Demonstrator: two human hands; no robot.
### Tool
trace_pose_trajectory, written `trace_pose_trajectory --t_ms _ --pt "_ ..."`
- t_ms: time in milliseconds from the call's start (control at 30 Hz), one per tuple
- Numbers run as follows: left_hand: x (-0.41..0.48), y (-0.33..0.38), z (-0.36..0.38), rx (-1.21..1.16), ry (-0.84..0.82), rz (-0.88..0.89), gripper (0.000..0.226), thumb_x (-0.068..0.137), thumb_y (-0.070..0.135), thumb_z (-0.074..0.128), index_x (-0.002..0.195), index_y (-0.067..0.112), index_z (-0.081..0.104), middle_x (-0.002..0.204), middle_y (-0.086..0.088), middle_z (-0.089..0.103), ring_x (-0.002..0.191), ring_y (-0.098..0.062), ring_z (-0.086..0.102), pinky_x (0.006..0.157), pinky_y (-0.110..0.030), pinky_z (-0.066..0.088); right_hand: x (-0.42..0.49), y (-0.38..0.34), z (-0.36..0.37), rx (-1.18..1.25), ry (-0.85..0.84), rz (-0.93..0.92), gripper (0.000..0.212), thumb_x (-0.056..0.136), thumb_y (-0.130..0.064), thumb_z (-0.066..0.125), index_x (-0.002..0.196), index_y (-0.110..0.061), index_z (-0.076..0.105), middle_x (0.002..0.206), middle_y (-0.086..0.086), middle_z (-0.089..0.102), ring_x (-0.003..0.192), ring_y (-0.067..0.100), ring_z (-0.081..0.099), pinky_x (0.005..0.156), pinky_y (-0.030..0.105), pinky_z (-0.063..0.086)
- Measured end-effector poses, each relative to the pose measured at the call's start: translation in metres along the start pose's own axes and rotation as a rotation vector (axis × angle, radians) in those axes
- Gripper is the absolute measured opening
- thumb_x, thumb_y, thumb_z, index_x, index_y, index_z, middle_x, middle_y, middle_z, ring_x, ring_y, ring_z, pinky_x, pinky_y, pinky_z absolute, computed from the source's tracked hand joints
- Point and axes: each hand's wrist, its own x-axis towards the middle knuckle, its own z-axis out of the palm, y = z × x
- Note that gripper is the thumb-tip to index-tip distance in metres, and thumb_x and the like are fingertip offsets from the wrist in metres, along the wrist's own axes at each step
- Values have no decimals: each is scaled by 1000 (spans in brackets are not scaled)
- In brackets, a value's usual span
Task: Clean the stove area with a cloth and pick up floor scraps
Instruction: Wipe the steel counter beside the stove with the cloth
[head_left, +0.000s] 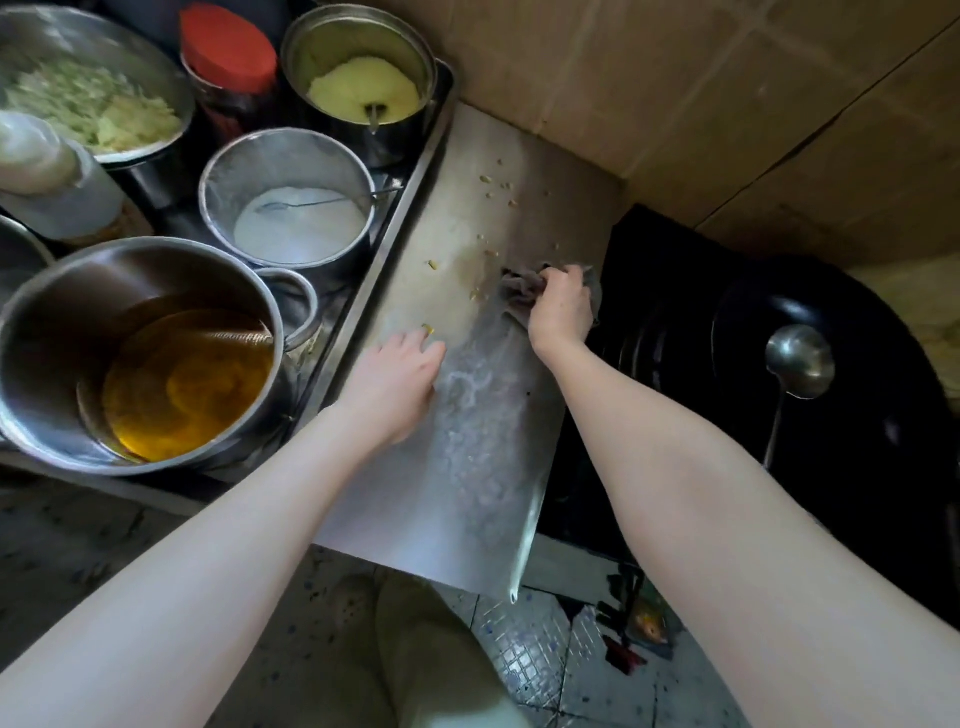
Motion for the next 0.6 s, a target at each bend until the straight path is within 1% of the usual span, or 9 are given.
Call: trace_pose_trajectory --t_ms 133,233,333,433,600 --pt "24 -1 -5 -1 15 -19 38 87 15 48 125 14 43 131 -11 47 117 -31 49 83 -38 42 29 -3 -3 -11 4 -26 30 94 -6 40 114 -11 62 131 14 46 113 37 49 84 41 46" --pt "42 -2 -12 -38 -7 -32 39 87 15 47 126 13 44 130 -13 47 117 -32 47 82 -38 40 49 -5 -8 -47 20 -29 27 93 -4 43 110 -10 63 128 14 48 111 35 51 78 37 45" --pt "56 -2 -16 -87 6 -50 39 87 14 47 126 11 44 129 -14 47 115 -33 47 80 -38 38 68 -9 -16 -40 -10 -37 25 94 -7 44 109 -11 63 124 14 51 107 36 54 82 38 47" --pt "65 2 -22 -142 13 -87 40 88 13 47 128 12 43 131 -14 46 116 -34 47 83 -39 39 83 -9 -18 -27 -40 -24 25 95 -10 44 112 -11 62 124 14 54 107 35 56 86 38 47" --pt "61 9 -23 -163 37 -104 42 91 19 45 131 14 39 134 -12 44 118 -32 46 90 -40 40 104 -16 -22 49 -71 31 23 94 -16 50 111 -10 64 120 14 59 106 35 58 89 43 50"
